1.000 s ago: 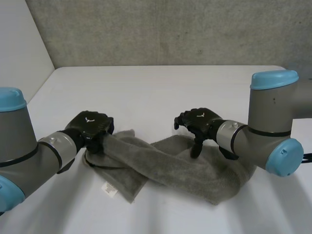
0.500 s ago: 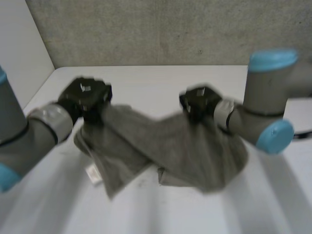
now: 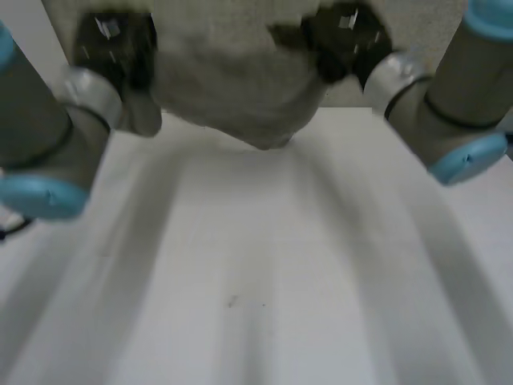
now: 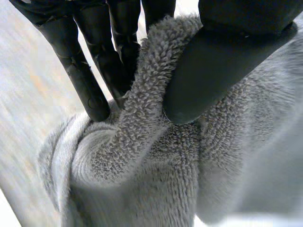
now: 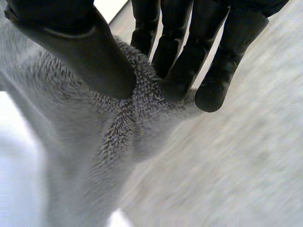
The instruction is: Fold the towel.
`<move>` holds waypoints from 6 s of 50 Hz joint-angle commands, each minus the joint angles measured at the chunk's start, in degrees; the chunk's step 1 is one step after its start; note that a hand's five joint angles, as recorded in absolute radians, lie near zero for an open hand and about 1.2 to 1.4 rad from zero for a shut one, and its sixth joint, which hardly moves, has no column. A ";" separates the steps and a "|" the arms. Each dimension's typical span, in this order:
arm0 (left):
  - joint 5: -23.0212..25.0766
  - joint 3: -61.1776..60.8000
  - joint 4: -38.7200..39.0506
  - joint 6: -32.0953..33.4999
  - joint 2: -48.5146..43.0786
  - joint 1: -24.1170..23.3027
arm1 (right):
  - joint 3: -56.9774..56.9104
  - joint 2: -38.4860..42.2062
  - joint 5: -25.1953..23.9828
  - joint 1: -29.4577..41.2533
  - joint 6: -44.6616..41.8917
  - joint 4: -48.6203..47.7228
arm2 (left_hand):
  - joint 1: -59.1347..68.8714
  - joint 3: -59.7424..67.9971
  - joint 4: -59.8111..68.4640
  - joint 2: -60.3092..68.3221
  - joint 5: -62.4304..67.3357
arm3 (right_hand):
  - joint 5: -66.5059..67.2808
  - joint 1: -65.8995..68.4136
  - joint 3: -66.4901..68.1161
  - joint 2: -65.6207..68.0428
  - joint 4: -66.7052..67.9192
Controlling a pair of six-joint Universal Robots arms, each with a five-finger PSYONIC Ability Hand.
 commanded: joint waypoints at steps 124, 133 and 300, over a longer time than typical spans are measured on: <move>-3.62 31.59 -14.64 32.16 -21.19 -4.10 | 10.89 -4.16 4.15 0.08 -16.52 9.33 | 11.65 10.30 10.16 10.49 11.19 | 3.69 3.66 4.24 3.91 3.24; -6.00 38.04 -15.78 19.85 -14.52 -3.93 | -4.04 -4.86 5.03 0.26 -11.59 10.47 | 11.65 10.30 10.16 10.49 11.19 | 3.69 3.66 4.24 3.91 3.24; 1.56 42.55 -20.27 -4.66 -16.95 5.48 | -32.05 6.64 6.69 -14.86 -13.00 23.08 | 11.65 10.30 10.16 10.49 11.19 | 3.69 3.66 4.24 3.91 3.24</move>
